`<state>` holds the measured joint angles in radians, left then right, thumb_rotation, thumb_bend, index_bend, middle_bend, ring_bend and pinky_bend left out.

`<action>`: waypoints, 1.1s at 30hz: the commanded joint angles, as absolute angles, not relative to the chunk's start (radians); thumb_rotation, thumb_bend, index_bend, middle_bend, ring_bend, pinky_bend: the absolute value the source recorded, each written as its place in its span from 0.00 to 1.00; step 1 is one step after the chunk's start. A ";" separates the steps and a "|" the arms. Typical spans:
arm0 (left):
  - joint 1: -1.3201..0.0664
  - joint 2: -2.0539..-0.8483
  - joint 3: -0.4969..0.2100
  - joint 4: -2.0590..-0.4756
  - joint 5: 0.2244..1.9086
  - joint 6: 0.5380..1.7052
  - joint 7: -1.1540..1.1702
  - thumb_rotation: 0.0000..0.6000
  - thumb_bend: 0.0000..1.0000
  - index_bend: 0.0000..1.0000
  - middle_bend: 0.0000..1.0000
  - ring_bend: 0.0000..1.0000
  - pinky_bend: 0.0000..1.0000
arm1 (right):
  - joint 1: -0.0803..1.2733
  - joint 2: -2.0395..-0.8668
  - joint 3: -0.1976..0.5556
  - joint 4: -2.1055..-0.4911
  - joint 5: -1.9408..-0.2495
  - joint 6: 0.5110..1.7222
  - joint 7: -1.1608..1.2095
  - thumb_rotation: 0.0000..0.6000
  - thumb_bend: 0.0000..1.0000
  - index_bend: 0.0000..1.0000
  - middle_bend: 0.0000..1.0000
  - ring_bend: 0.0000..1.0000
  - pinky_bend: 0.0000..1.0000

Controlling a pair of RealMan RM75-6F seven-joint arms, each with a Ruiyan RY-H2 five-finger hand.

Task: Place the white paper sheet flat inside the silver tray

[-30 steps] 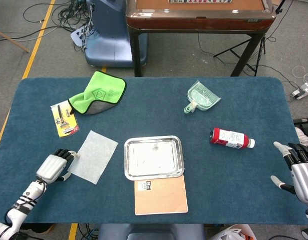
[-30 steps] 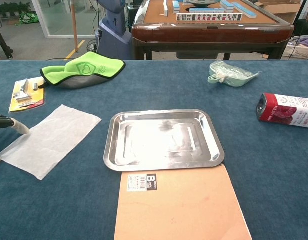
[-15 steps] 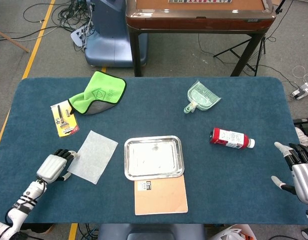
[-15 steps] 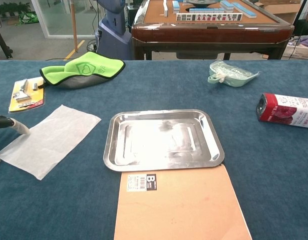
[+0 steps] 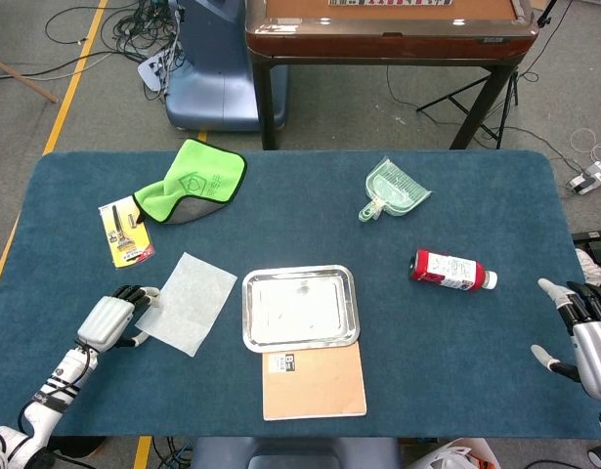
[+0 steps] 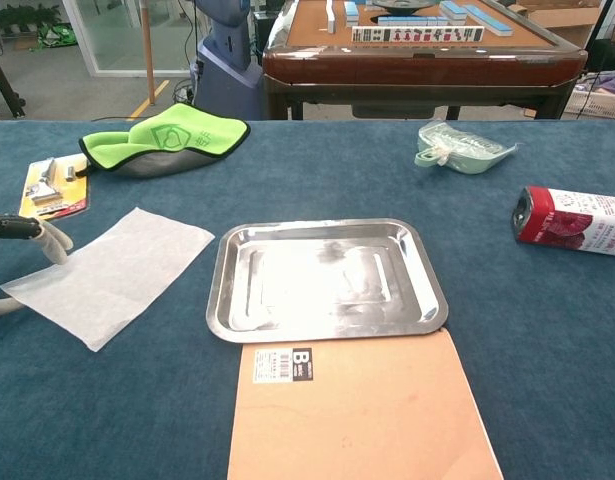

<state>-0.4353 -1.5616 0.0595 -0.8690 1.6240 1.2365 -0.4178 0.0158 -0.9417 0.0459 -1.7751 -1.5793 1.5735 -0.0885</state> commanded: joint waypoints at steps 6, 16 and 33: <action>-0.452 -1.565 0.041 -0.882 1.645 1.298 -0.473 1.00 0.24 0.44 0.25 0.19 0.16 | 0.016 -0.941 0.046 -1.778 -1.583 1.574 -0.093 1.00 0.11 0.17 0.25 0.14 0.17; -0.484 -1.553 0.015 -0.921 1.659 1.342 -0.489 1.00 0.25 0.60 0.32 0.26 0.16 | 0.016 -0.943 0.047 -1.777 -1.583 1.573 -0.089 1.00 0.11 0.17 0.25 0.14 0.17; -0.545 -1.501 -0.036 -1.029 1.657 1.365 -0.521 1.00 0.26 0.70 0.62 0.48 0.18 | 0.003 -0.944 0.045 -1.776 -1.593 1.593 -0.085 1.00 0.11 0.17 0.25 0.14 0.17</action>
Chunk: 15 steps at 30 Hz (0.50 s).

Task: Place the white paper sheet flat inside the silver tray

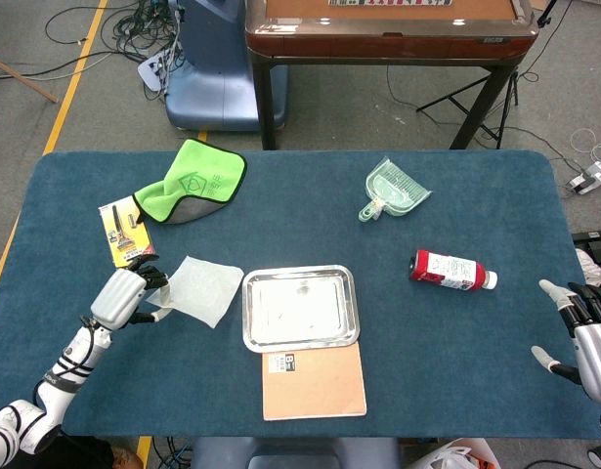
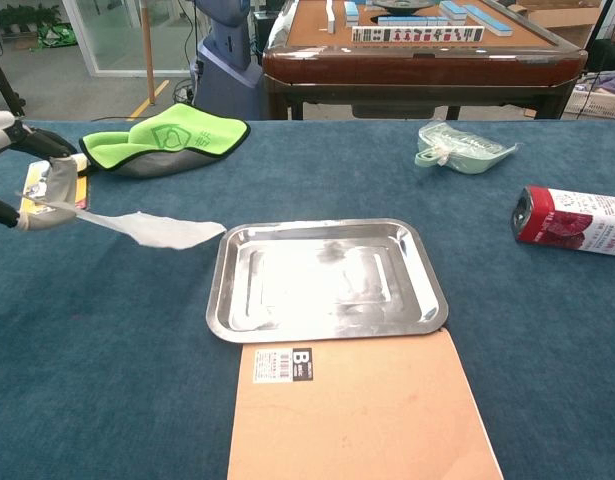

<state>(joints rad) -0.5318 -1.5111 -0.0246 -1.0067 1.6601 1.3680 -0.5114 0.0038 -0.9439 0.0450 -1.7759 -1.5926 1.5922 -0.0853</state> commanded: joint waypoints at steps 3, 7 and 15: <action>-0.569 -1.481 -0.058 -1.071 1.655 1.365 -0.532 1.00 0.26 0.70 0.62 0.48 0.19 | 0.001 -0.945 0.045 -1.775 -1.593 1.595 -0.085 1.00 0.11 0.17 0.25 0.14 0.17; -0.597 -1.457 -0.086 -1.133 1.652 1.365 -0.547 1.00 0.26 0.70 0.63 0.49 0.20 | 0.000 -0.947 0.045 -1.773 -1.592 1.596 -0.083 1.00 0.11 0.17 0.25 0.14 0.17; -0.660 -1.438 -0.140 -1.255 1.656 1.363 -0.572 1.00 0.26 0.71 0.66 0.52 0.21 | -0.004 -0.945 0.045 -1.777 -1.597 1.603 -0.087 1.00 0.11 0.17 0.25 0.14 0.17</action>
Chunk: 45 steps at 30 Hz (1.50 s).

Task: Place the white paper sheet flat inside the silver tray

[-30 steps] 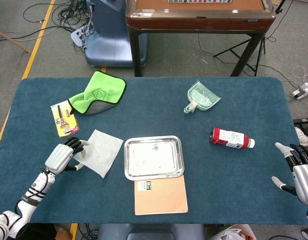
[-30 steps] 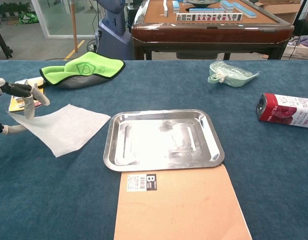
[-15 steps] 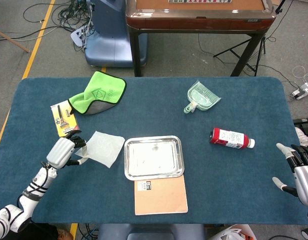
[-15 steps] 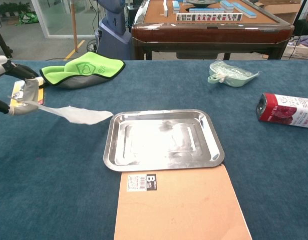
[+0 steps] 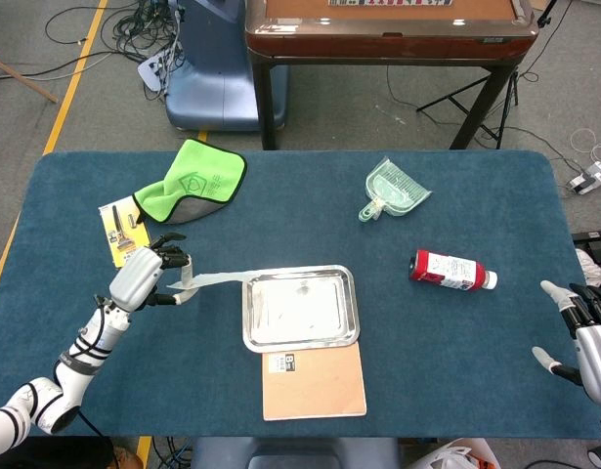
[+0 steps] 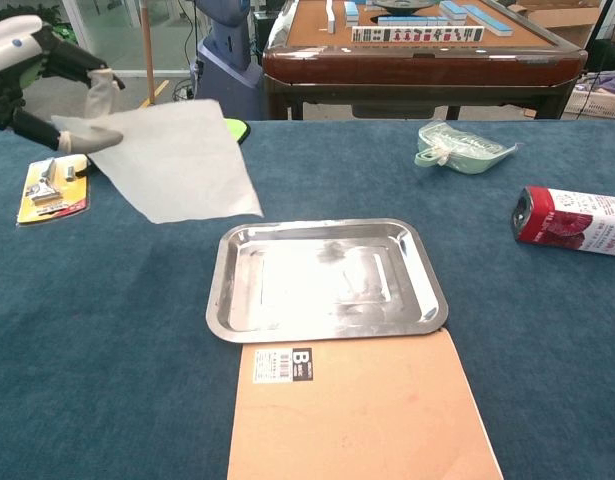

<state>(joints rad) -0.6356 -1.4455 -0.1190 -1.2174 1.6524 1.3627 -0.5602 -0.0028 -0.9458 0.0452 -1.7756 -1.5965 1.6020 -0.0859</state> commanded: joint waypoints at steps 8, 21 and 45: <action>-0.724 -1.449 -0.182 -1.395 1.659 1.347 -0.628 1.00 0.26 0.71 0.66 0.52 0.21 | -0.016 -0.943 0.042 -1.782 -1.601 1.618 -0.091 1.00 0.11 0.17 0.25 0.14 0.17; -0.815 -1.665 -0.108 -1.247 1.733 1.277 -0.599 1.00 0.26 0.70 0.66 0.51 0.21 | -0.021 -0.940 0.043 -1.783 -1.597 1.619 -0.092 1.00 0.11 0.17 0.25 0.14 0.17; -0.893 -1.743 -0.007 -1.078 1.870 1.378 -0.610 1.00 0.26 0.69 0.65 0.51 0.21 | -0.036 -0.935 0.042 -1.799 -1.605 1.637 -0.109 1.00 0.11 0.17 0.25 0.14 0.17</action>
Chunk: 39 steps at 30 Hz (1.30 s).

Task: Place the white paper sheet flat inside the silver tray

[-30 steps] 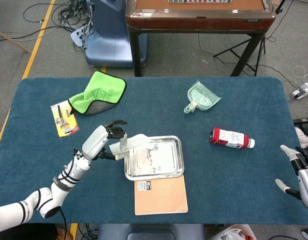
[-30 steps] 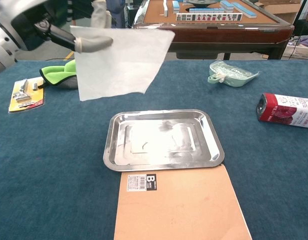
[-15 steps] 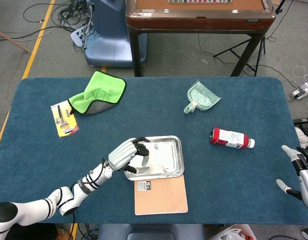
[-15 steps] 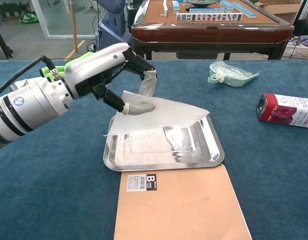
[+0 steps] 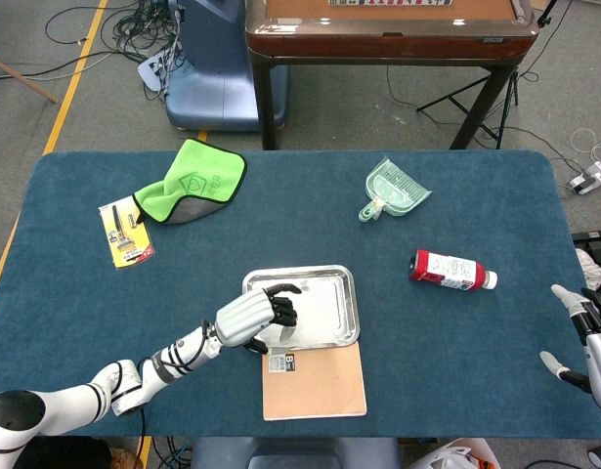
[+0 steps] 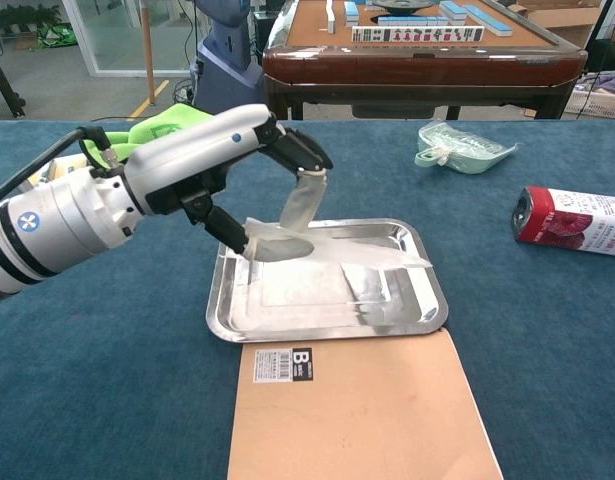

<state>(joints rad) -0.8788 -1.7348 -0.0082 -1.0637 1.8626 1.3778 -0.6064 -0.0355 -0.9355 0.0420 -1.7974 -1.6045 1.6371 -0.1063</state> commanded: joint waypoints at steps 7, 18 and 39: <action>-0.928 -1.790 -0.040 -1.141 1.824 1.338 -0.631 1.00 0.26 0.68 0.65 0.51 0.21 | -0.035 -0.954 0.049 -1.715 -1.653 1.680 -0.059 1.00 0.11 0.17 0.25 0.14 0.17; -0.928 -1.819 0.008 -1.007 1.771 1.231 -0.625 1.00 0.26 0.67 0.65 0.50 0.21 | -0.035 -0.946 0.043 -1.753 -1.618 1.643 -0.080 1.00 0.11 0.17 0.25 0.14 0.17; -0.961 -1.624 0.157 -0.978 1.972 1.260 -0.277 1.00 0.26 0.65 0.62 0.46 0.21 | -0.031 -0.945 0.041 -1.769 -1.617 1.629 -0.085 1.00 0.11 0.17 0.25 0.14 0.17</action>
<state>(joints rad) -0.9488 -1.6337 0.1451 -0.9884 1.9408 1.2409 -0.3164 -0.0310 -0.9453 0.0406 -1.7692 -1.6170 1.6286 -0.0853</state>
